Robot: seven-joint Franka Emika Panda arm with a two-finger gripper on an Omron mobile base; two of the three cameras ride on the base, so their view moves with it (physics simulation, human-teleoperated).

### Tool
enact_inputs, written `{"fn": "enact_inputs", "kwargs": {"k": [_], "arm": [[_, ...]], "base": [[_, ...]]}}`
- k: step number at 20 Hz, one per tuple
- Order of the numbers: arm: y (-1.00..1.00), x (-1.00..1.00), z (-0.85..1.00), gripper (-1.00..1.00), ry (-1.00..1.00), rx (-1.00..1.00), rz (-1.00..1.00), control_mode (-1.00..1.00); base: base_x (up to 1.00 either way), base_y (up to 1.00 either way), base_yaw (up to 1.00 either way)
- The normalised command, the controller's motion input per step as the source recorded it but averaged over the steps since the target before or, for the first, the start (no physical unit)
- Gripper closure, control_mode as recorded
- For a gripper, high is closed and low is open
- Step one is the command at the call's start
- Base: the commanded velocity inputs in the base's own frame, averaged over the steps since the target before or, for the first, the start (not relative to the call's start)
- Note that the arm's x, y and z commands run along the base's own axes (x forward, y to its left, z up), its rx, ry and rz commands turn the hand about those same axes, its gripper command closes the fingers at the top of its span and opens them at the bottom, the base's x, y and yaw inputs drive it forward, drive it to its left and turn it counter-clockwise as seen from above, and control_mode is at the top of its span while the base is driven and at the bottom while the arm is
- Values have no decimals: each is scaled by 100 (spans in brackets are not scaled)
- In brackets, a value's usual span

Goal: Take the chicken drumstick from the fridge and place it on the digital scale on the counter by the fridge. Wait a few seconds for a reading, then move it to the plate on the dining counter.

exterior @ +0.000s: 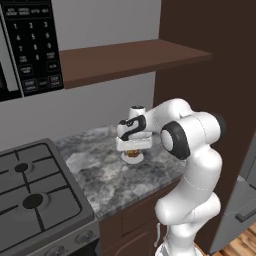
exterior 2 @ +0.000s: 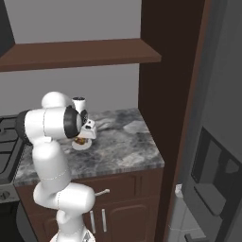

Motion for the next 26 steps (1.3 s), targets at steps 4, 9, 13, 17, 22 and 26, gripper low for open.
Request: {"fn": "enact_inputs", "kwargs": {"k": [4,9,13,17,22,26], "arm": [[2,14,-22,100,0,0,0,-100],[0,3,-16,-100,-1,-2,-1,-100],[0,0,-5,-100,-6,-2,-3,-100],[0,-4,3,-100,-16,0,-4,-100],[0,-4,19,-100,-19,0,-7,-100],[-7,0,10,-100,-15,0,-9,-100]], "base": [[0,0,0],[0,0,0],[0,0,0],[0,0,0],[0,0,0],[0,0,0]]}}
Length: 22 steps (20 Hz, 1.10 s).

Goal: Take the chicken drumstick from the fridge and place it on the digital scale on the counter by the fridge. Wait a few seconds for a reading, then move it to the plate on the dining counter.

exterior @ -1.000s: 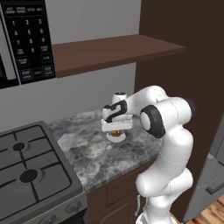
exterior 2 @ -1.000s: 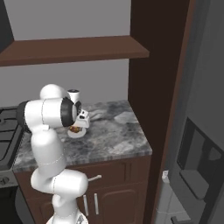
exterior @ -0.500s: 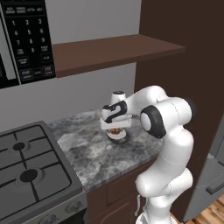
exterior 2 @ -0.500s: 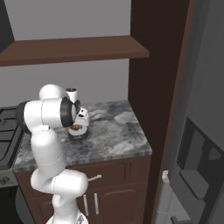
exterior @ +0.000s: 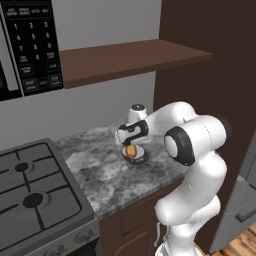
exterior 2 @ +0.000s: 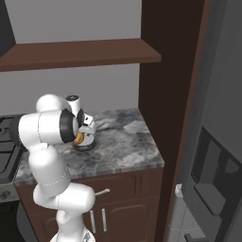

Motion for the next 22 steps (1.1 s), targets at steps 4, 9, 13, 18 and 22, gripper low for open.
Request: {"fn": "enact_inputs", "kwargs": {"k": [4,9,13,18,22], "arm": [[-14,0,12,-100,-14,0,-10,-100],[-10,-12,32,-100,-16,0,-6,-100],[-1,-35,52,-100,-14,0,-1,-100],[0,-33,52,-100,-12,4,0,-100],[0,-35,40,-100,-5,4,0,-100]], "base": [[0,0,0],[0,0,0],[0,0,0],[0,0,0],[0,0,0]]}}
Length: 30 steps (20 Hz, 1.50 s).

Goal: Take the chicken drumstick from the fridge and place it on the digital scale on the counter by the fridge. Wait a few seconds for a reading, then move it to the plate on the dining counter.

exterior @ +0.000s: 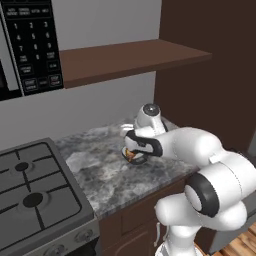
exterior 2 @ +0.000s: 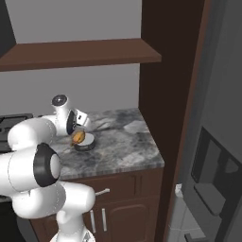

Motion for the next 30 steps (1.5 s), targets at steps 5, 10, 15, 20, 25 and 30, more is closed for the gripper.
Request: {"fn": "enact_inputs", "kwargs": {"k": [5,10,15,20,25,30], "arm": [[0,-28,22,-100,0,3,0,-100],[0,-22,7,-100,0,0,0,-100],[0,-16,2,-100,0,0,0,-100],[0,-10,0,-100,0,0,0,-100],[0,-4,0,-100,0,0,0,-100],[0,0,0,-100,0,0,0,-100]], "base": [[0,0,0],[0,0,0],[0,0,0],[0,0,0],[0,0,0],[0,0,0]]}}
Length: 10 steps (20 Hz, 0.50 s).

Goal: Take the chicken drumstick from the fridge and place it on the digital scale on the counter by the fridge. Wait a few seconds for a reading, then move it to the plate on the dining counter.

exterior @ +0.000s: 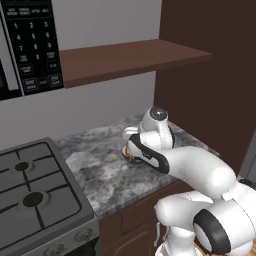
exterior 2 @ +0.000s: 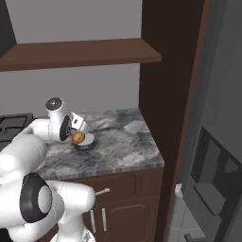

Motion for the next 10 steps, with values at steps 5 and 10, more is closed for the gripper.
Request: {"fn": "enact_inputs", "kwargs": {"k": [5,10], "arm": [[0,0,0,-100,0,0,0,-100],[0,0,0,-100,0,0,0,-100]], "base": [[0,0,0],[0,0,0]]}}
